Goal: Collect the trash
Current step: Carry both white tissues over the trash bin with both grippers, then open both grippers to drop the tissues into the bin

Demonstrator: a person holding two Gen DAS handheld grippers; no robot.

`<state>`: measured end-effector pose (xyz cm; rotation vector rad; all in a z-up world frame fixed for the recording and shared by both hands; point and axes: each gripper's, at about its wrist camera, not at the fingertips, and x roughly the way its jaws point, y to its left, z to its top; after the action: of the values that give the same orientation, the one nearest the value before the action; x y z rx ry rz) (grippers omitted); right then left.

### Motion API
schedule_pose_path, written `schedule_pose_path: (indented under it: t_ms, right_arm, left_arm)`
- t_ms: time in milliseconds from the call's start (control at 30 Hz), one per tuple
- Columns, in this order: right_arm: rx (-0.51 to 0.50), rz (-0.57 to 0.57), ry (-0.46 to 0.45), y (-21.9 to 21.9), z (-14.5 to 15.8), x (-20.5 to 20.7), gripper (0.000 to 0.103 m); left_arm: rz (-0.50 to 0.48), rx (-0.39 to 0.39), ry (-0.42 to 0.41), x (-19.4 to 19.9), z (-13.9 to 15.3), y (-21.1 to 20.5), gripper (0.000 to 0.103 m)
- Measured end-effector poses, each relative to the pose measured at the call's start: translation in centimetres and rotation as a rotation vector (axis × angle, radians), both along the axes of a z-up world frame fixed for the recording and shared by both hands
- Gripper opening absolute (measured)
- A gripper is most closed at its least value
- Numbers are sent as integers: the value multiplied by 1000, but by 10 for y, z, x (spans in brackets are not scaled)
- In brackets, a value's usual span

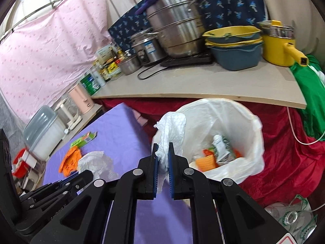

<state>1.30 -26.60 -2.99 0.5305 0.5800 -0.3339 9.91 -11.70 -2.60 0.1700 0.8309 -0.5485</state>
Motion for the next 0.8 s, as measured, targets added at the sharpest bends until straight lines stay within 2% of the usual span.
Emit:
schedule_pose_path:
  t_ms: [333,600,700,767,800]
  right_arm:
    - [12,-130,8,-61,-8,-32,9]
    - [21,-170,19,-84,-16,-35,9]
    - [26,-171,24,-88,-19,-31,9]
    - [29,-167,30,-89,-22,-27,9]
    - [29,-165,33,-89,-24,-24,9]
  left_arm:
    - [-176,6,44,-9,-9,-94,10]
    - [-222,3,96,8,-26,-128,12]
    - [-217,-3,121,21,-33,-129,20]
    - [-198,-3,116,27,-35,-127,35]
    - [-189,-7,116,31,-35,-124,39]
